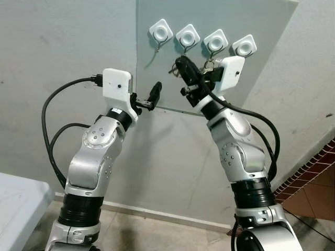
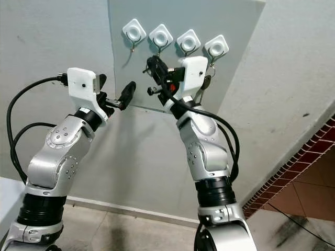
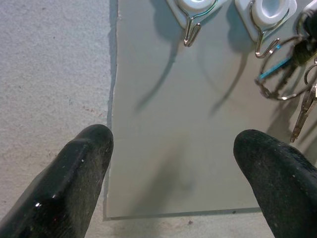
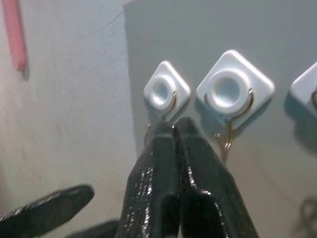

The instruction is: Hang keys on a hook

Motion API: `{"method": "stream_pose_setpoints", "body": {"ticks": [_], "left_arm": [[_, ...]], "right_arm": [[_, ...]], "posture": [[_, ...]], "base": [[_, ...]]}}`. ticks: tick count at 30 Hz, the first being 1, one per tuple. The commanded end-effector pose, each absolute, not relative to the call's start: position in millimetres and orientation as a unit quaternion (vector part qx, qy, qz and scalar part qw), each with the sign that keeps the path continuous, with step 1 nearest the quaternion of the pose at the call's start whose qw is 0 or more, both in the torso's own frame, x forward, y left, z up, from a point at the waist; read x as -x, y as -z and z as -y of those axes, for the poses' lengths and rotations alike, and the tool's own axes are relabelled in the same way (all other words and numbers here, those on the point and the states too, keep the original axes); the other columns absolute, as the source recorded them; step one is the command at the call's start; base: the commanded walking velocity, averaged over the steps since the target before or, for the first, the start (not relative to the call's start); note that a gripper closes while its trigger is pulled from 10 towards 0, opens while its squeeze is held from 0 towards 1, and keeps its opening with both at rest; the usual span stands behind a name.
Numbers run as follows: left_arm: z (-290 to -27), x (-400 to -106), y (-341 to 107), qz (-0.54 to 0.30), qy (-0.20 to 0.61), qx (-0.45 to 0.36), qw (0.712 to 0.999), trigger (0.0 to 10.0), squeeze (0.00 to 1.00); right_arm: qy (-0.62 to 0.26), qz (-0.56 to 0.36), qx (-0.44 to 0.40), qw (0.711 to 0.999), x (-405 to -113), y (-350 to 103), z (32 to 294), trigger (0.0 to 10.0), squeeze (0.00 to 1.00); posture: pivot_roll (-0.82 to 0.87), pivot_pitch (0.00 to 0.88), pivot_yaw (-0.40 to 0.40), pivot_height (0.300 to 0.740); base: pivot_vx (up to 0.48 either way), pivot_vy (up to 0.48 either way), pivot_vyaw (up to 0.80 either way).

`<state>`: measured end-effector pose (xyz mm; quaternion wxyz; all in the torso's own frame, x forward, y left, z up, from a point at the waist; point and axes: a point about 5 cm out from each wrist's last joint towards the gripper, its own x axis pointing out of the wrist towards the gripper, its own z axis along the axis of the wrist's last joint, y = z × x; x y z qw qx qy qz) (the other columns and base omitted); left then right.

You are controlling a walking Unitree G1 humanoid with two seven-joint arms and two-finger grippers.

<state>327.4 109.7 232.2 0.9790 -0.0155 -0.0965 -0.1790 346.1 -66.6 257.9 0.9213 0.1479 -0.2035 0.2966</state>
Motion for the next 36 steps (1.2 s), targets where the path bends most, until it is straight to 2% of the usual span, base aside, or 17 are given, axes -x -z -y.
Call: {"method": "stream_pose_setpoints", "body": {"ticks": [1,25,36], "left_arm": [[-105,-329,-239,0.109,0.184,0.014,0.977,10.0,0.00],[-101,-328,-241,0.107,0.187,0.033,0.976,10.0,0.00],[-100,-328,-241,0.107,0.189,0.036,0.976,10.0,0.00]], "right_arm": [[-0.281,0.220,-0.153,0.922,-349,-266,71,10.0,0.00],[-0.178,0.182,-0.179,0.950,-361,-264,73,10.0,0.00],[-0.210,0.187,-0.157,0.947,-356,-257,68,10.0,0.00]], "posture": [[0.02,0.000,-0.097,0.740],[0.02,0.003,-0.100,0.740],[0.02,0.000,-0.101,0.740]], "base": [[0.000,0.000,0.00],[0.000,0.000,0.00],[0.000,0.000,0.00]]}}
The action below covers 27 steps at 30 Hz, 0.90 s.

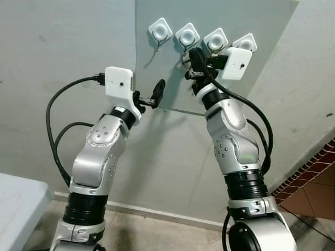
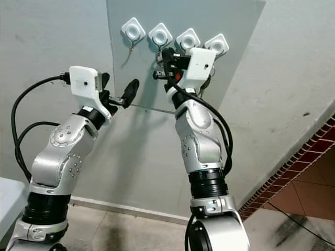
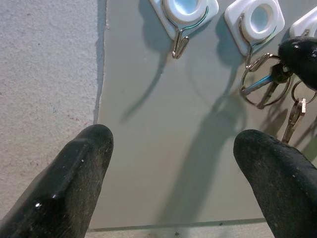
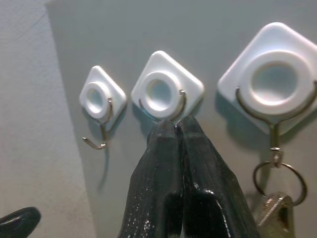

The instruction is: Hang keys on a hook

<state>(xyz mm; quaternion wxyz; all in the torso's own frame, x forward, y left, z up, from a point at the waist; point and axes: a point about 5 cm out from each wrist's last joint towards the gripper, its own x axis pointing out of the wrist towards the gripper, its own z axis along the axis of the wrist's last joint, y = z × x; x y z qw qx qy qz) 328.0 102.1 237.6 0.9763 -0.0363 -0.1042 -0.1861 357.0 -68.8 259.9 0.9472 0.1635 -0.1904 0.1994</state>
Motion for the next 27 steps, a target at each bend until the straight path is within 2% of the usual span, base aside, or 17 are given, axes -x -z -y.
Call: {"method": "stream_pose_setpoints", "body": {"ticks": [1,2,3,4,18,27], "left_arm": [[-100,-328,-241,0.107,0.189,0.036,0.976,10.0,0.00],[-100,-328,-241,0.107,0.189,0.036,0.976,10.0,0.00],[-99,-328,-241,0.107,0.188,0.036,0.976,10.0,0.00],[-100,-328,-241,0.107,0.188,0.037,0.976,10.0,0.00],[-102,-329,-238,0.102,0.179,0.040,0.978,10.0,0.00],[-115,-328,-200,0.061,0.122,0.058,0.989,10.0,0.00]], "right_arm": [[-0.213,0.185,-0.154,0.947,-356,-256,68,10.0,0.12],[-0.213,0.185,-0.154,0.947,-356,-256,68,10.0,0.12],[-0.215,0.182,-0.151,0.948,-355,-254,68,10.0,0.52],[-0.218,0.178,-0.155,0.947,-355,-252,68,10.0,1.00],[-0.229,0.180,-0.153,0.944,-352,-248,70,10.0,1.00],[-0.219,0.162,-0.105,0.957,-342,-212,86,10.0,1.00]], "posture": [[0.02,0.000,-0.102,0.740],[0.02,0.000,-0.102,0.740],[0.02,0.000,-0.102,0.740],[0.02,0.000,-0.102,0.740],[0.02,0.000,-0.105,0.740],[0.01,0.003,-0.098,0.740]], "base": [[0.000,0.000,0.00],[0.000,0.000,0.00],[0.000,0.000,0.00],[0.000,0.000,0.00],[0.000,0.000,0.00],[0.000,0.000,0.00]]}}
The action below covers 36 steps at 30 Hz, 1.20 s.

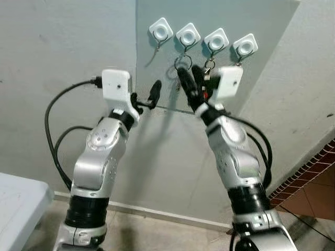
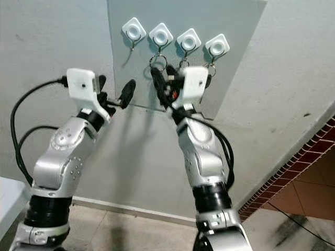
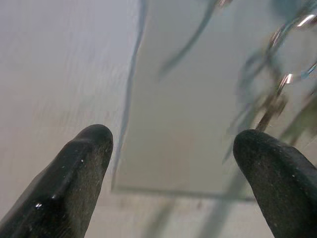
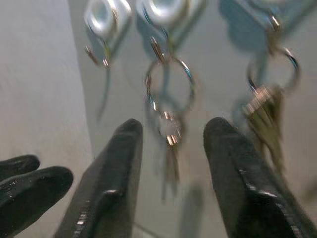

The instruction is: Hang keys on a hook

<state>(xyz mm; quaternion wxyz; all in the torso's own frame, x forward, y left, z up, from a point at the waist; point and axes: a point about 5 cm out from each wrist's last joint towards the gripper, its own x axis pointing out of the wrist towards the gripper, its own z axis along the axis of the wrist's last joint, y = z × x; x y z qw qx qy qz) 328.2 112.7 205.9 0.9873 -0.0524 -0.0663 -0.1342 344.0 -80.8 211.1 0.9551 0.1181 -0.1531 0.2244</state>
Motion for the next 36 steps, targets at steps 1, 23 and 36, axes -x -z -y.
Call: {"method": "stream_pose_setpoints", "body": {"ticks": [1,23,36], "left_arm": [[-117,-328,-196,0.055,0.118,0.065,0.989,10.0,0.00],[-146,-325,-147,-0.009,0.089,0.067,0.994,10.0,0.00],[-144,-326,-129,-0.017,0.097,0.046,0.994,10.0,0.00]], "right_arm": [[-0.216,0.157,-0.102,0.958,-341,-208,88,10.0,1.00],[-0.127,0.080,-0.095,0.984,-310,-143,123,10.0,1.00],[-0.075,0.051,-0.066,0.994,-307,-124,138,10.0,0.00]], "posture": [[0.01,0.003,-0.098,0.740],[-0.02,0.000,-0.061,0.740],[-0.03,0.000,-0.062,0.740]], "base": [[0.000,0.000,0.00],[0.000,0.000,0.00],[0.000,0.000,0.00]]}}
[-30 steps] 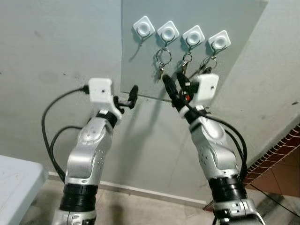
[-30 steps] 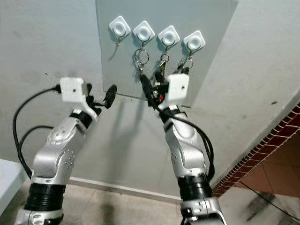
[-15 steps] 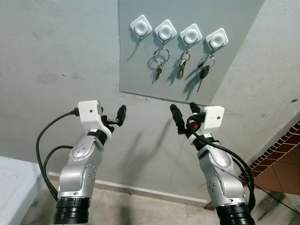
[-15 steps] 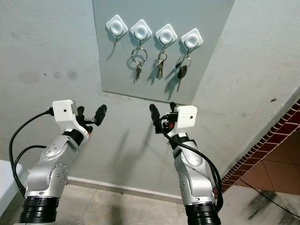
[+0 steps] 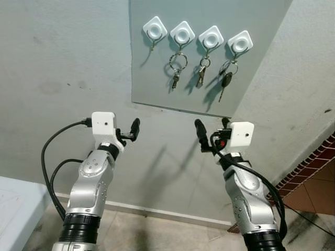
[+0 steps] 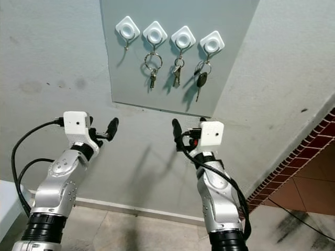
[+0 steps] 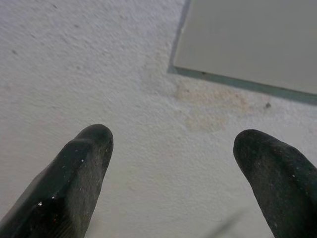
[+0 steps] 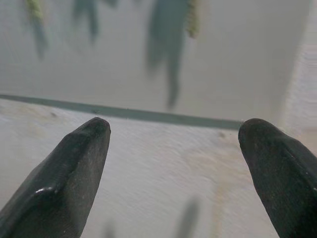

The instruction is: Hang keys on a hook

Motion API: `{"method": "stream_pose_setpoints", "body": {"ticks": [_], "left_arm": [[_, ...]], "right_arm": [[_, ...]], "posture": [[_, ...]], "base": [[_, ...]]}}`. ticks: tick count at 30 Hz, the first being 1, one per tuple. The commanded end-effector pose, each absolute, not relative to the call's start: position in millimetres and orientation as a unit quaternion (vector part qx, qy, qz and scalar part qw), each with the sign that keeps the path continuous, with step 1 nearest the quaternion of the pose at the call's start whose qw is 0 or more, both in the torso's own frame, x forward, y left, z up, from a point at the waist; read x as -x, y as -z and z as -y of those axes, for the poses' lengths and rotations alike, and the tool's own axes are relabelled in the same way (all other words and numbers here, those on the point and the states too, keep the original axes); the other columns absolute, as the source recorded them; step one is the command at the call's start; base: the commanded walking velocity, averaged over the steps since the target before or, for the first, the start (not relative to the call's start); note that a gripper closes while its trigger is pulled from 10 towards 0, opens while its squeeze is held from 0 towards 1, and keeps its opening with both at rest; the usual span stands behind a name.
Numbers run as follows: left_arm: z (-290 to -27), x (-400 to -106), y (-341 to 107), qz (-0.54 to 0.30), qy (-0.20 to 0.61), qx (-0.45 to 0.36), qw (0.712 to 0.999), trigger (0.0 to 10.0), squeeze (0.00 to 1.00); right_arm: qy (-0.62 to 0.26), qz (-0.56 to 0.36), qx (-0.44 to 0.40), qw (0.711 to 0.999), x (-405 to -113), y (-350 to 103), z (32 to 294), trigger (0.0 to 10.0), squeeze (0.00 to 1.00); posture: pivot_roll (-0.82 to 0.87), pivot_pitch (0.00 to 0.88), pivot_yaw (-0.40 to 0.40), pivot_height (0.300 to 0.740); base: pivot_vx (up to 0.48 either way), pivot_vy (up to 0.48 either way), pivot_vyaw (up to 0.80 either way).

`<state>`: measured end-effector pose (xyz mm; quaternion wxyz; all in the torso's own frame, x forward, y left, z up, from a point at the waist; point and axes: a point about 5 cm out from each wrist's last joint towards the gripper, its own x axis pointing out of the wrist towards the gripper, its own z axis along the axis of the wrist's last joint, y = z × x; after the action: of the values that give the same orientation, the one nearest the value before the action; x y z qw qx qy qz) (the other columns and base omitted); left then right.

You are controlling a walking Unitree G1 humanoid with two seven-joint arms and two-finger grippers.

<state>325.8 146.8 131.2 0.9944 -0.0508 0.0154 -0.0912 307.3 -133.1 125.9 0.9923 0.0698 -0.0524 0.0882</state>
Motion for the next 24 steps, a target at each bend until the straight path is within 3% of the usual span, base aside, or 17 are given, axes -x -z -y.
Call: {"method": "stream_pose_setpoints", "body": {"ticks": [1,15,24], "left_arm": [[-144,-326,-127,-0.018,0.096,0.046,0.994,10.0,0.00],[-152,-307,-98,-0.030,0.085,0.046,0.995,10.0,0.00],[-154,-311,-107,-0.008,0.097,0.058,0.994,10.0,0.00]], "right_arm": [[-0.072,0.049,-0.066,0.994,-306,-122,139,10.0,0.00],[-0.041,0.017,-0.049,0.998,-290,-99,152,10.0,0.00],[-0.047,0.034,-0.052,0.997,-294,-108,147,10.0,0.00]], "posture": [[-0.03,0.000,-0.062,0.740],[-0.04,0.000,-0.064,0.740],[-0.04,0.000,-0.060,0.740]], "base": [[0.000,0.000,0.00],[0.000,0.000,0.00],[0.000,0.000,0.00]]}}
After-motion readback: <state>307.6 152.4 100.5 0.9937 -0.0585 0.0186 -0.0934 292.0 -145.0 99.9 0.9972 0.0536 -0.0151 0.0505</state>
